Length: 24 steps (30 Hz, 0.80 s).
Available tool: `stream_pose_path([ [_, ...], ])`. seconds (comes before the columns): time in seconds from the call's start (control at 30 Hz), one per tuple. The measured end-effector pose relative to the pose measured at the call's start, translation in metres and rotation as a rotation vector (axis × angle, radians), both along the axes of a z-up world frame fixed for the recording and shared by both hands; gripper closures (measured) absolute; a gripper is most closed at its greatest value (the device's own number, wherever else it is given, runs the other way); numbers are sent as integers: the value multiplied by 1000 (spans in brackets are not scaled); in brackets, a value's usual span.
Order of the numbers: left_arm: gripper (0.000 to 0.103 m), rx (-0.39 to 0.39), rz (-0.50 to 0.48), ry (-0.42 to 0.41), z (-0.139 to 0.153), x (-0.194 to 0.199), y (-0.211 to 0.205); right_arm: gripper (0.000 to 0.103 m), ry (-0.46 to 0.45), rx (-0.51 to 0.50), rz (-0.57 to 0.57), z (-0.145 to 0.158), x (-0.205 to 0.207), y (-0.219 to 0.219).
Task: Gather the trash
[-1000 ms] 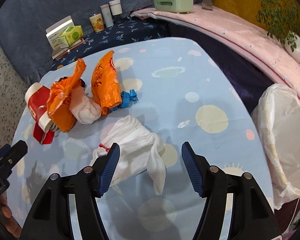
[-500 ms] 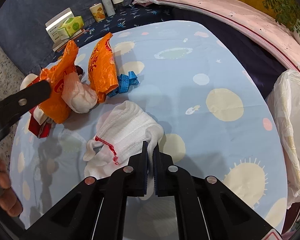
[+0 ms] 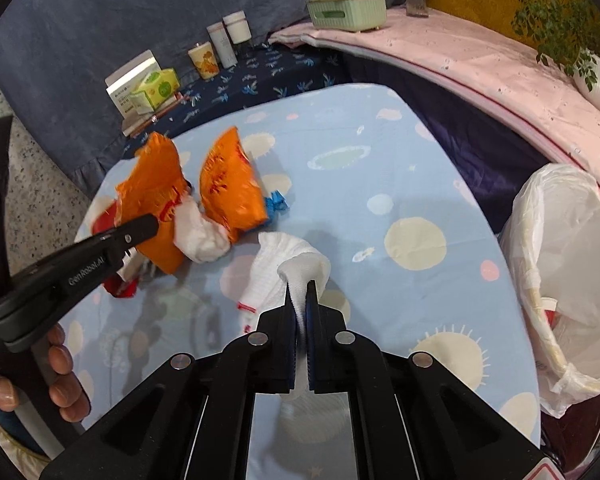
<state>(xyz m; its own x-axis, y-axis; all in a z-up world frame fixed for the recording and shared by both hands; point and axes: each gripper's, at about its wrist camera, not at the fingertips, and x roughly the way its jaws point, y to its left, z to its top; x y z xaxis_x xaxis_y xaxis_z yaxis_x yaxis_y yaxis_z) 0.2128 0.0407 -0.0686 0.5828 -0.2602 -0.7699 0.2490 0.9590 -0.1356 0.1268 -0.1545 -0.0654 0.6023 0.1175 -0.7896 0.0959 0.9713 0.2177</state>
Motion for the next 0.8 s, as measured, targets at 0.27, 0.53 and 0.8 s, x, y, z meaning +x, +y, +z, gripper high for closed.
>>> stream_pose_path([
  [0.27, 97, -62, -27, -66, 48, -19, -4, 99, -120, -6, -2, 57, -15, -7],
  [0.53, 97, -113, -90, -147, 101, -41, -32, 99, -241, -18, -51, 114, -34, -38],
  [0.8, 97, -170, -196, -184, 136, -60, -88, 99, -325, -42, -143, 149, -57, -91],
])
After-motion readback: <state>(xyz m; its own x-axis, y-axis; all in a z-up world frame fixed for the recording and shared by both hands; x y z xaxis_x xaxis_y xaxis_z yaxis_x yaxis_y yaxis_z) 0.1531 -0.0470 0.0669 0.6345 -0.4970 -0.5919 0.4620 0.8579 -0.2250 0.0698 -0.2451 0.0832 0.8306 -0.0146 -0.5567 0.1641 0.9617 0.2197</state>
